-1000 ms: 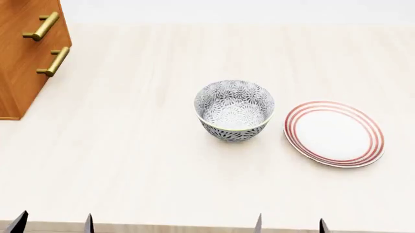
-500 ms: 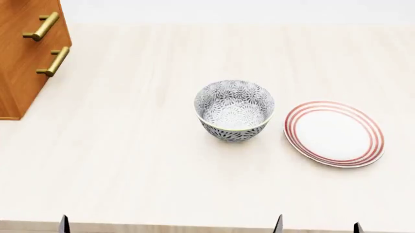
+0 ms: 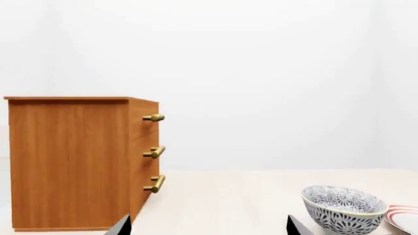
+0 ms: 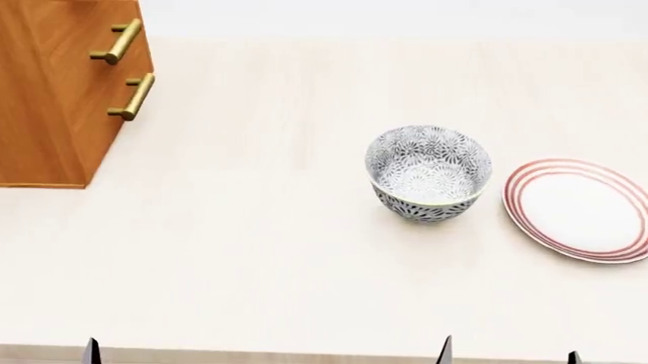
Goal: Put the bowl on top of the cabinet.
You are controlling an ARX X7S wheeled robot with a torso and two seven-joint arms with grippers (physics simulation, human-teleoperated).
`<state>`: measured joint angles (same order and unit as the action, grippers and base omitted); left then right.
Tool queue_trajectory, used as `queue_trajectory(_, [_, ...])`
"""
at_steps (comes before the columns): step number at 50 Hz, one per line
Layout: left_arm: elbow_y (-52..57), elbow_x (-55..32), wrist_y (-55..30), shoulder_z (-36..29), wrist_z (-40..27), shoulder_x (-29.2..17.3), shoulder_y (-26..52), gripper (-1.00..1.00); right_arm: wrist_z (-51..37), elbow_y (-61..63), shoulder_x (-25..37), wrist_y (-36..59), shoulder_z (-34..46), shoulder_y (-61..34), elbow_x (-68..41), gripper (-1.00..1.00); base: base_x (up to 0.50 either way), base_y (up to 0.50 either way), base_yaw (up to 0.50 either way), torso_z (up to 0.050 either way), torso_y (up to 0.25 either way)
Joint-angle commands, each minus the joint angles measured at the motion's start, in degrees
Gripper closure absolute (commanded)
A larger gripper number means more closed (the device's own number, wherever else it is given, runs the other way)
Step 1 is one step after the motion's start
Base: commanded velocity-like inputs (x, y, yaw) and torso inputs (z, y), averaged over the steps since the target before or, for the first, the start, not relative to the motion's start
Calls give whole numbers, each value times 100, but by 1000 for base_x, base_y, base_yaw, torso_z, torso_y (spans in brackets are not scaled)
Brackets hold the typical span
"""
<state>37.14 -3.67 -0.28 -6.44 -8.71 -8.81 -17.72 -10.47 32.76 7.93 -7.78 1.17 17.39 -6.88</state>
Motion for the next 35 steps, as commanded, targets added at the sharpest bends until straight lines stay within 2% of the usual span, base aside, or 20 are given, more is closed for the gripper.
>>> queue_trajectory(1, [19,-27,19,-40,-78,-65,-8,-100,-100,3,53,-21,33,-2,-42,-100,0,500,0,0,0])
queue_trajectory(11, [-5,-60,31,-71,-126,-116,8,-100,-150,-1,108,-27,84,-2,-76,-100,0,500,0,0,0])
queue_trajectory(35, [-36,-120,41,-134,-238,-218,45,-100,-289,-52,214,-110,217,-12,58,-100,0,334,0,0,0])
